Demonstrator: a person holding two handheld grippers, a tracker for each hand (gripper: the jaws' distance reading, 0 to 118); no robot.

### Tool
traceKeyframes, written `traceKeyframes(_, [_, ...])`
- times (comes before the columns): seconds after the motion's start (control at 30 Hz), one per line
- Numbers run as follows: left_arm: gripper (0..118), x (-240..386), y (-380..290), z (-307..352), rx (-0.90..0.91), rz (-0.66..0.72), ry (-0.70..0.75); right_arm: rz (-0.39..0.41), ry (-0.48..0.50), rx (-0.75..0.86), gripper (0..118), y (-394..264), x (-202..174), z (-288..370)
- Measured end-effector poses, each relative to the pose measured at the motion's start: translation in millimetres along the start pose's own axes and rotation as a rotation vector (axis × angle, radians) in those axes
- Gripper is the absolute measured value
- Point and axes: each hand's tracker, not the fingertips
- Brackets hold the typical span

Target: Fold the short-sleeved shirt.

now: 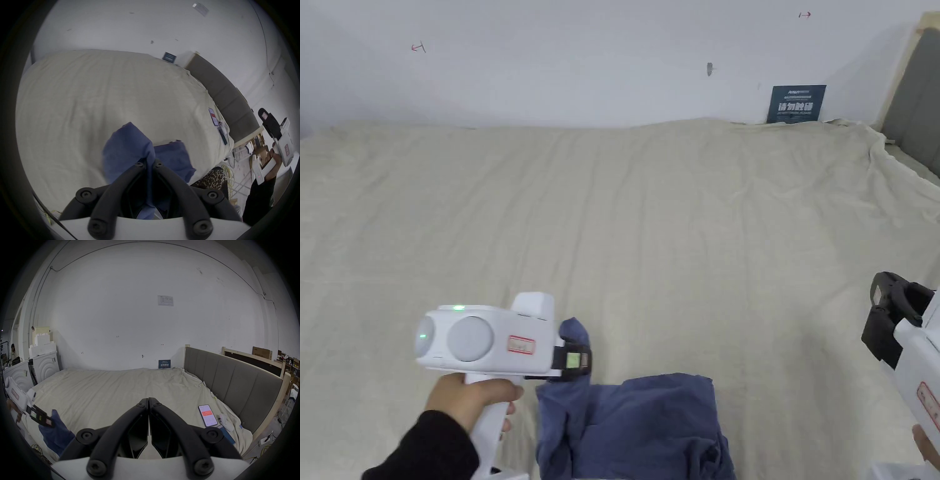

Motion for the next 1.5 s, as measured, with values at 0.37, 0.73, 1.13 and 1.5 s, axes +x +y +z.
traceKeyframes(0.37, [3,93.3,-15.4,-122.1,-0.194,-0.112,-0.006,0.007,-0.033,-0.011,0,-0.4,10.5,11.3])
traceKeyframes(0.73, [33,108.8,-41.8,-159.4,-0.188,-0.123,0.056,0.008,-0.030,-0.018,0,-2.1,9.3,11.1])
traceKeyframes(1.13, [94,106.2,-18.7,-52.1,0.167,-0.149,0.077,0.000,-0.019,0.001,0,3.4,5.4,15.6])
traceKeyframes(1.5, [0,46.6,-55.6,-52.0,0.372,-0.268,0.250,-0.002,-0.015,0.009,0,4.2,5.3,16.2])
